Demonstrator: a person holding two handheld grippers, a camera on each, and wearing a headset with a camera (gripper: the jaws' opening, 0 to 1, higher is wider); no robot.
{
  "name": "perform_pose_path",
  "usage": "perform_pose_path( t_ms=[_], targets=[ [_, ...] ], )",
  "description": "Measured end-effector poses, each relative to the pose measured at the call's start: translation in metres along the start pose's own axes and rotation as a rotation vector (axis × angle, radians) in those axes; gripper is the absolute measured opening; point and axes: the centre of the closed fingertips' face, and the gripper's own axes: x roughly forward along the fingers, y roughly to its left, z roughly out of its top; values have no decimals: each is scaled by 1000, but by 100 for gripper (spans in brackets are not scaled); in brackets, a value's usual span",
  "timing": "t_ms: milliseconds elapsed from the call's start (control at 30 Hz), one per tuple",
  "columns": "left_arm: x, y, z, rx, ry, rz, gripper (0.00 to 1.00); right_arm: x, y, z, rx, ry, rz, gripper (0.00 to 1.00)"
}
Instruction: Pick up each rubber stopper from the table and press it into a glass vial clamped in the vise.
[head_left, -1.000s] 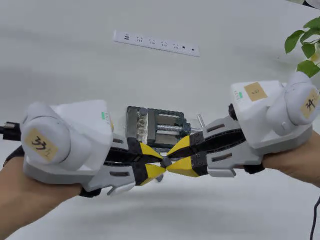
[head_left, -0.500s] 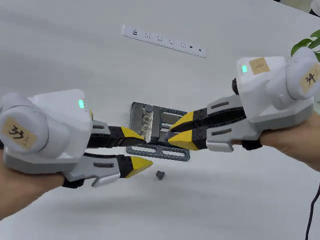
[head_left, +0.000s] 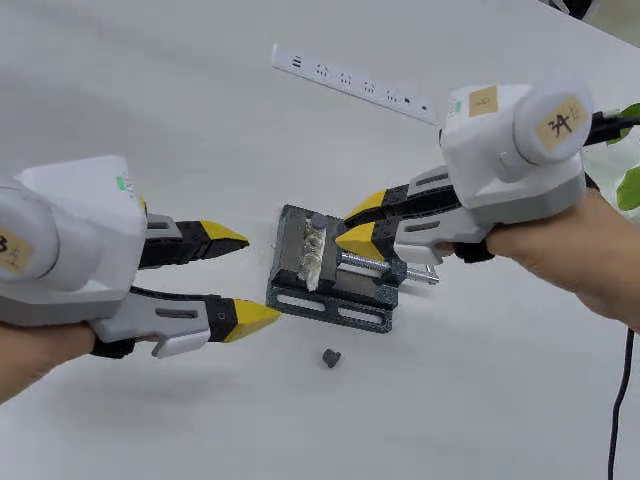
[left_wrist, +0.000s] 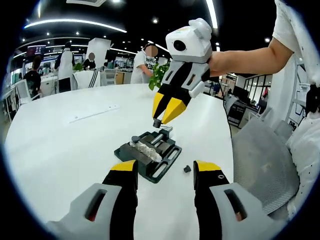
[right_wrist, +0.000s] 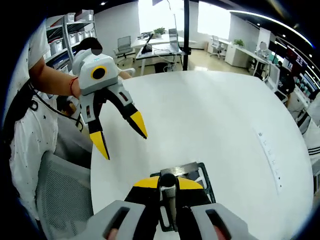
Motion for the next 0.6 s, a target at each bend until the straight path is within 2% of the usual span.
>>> perform_pose_path(
  t_ms=[100,367,600],
  targets=[
    [0,4,-2,-5,-11,4,45,8,-8,-3,-6,33,-4,7],
    [2,15,-6,-12,-42,14,61,26,-17,-9,-14,107,-10,7],
    [5,15,-12,3,-37,-1,66,41,-20,-17,-52,173,-13,7]
  ],
)
